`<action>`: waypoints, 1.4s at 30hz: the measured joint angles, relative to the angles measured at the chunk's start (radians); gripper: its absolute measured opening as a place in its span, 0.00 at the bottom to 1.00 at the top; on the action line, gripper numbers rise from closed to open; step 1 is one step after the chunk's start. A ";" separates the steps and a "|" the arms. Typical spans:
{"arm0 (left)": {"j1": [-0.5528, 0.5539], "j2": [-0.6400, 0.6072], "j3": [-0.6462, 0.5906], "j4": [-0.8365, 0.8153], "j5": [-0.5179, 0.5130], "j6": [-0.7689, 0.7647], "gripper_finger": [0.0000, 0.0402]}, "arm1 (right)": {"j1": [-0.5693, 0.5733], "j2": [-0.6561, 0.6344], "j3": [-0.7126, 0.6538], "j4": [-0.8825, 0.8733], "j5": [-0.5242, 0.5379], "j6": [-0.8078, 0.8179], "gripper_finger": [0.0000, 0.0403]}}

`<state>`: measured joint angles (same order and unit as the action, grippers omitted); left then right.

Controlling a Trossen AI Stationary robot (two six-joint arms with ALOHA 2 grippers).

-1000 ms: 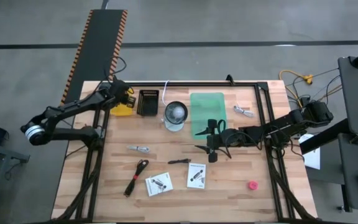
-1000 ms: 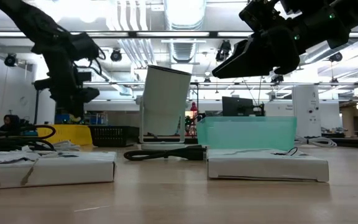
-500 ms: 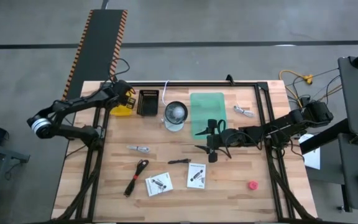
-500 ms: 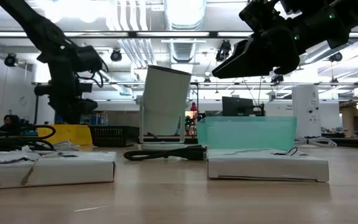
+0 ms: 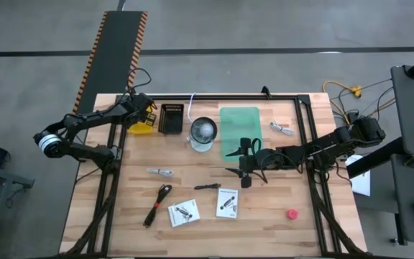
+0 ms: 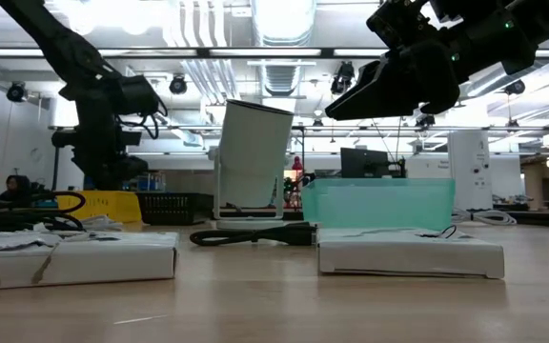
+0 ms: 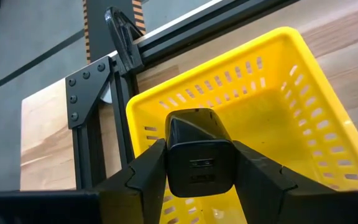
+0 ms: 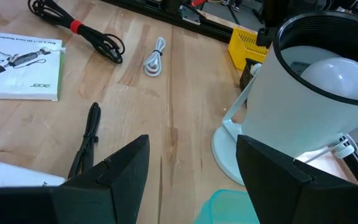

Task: Pick and place items into bin
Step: Put the black charger adapter into the yellow bin, then put the pink charger adapter into the yellow bin

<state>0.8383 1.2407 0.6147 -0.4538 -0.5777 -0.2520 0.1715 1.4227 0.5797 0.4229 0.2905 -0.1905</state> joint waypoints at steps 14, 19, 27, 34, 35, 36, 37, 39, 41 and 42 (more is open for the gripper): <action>0.000 -0.001 0.000 0.000 0.000 0.022 0.41 | 0.000 0.000 0.000 0.000 0.000 0.000 0.56; 0.000 -0.001 0.000 0.000 0.000 0.032 0.41 | 0.000 0.000 0.000 0.000 0.000 0.000 0.56; -0.001 -0.007 0.000 0.032 -0.002 0.128 0.41 | 0.000 0.000 0.000 0.000 0.000 0.000 0.56; -0.002 -0.052 0.000 0.034 0.060 0.159 0.41 | 0.000 0.000 0.000 -0.003 0.000 -0.001 0.56; -0.002 -0.060 0.000 0.030 0.086 0.162 0.41 | 0.000 0.000 0.000 -0.006 0.000 -0.001 0.56; -0.003 -0.071 0.000 0.026 0.114 0.162 0.41 | 0.000 0.000 0.000 -0.009 0.000 -0.001 0.56; -0.003 -0.083 0.000 0.025 0.146 0.161 0.41 | 0.000 0.000 0.000 -0.009 0.000 -0.002 0.56; -0.005 -0.105 0.000 0.025 0.225 0.161 0.41 | 0.000 0.000 0.000 -0.010 0.000 -0.002 0.56; -0.014 -0.129 0.000 0.025 0.293 0.160 0.41 | 0.000 0.000 0.000 -0.013 0.000 -0.001 0.56; -0.018 -0.141 0.000 0.025 0.316 0.160 0.41 | 0.000 0.000 0.000 -0.017 0.000 -0.002 0.56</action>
<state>0.8202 1.0993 0.6144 -0.4289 -0.2622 -0.0923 0.1716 1.4227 0.5793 0.4059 0.2908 -0.1925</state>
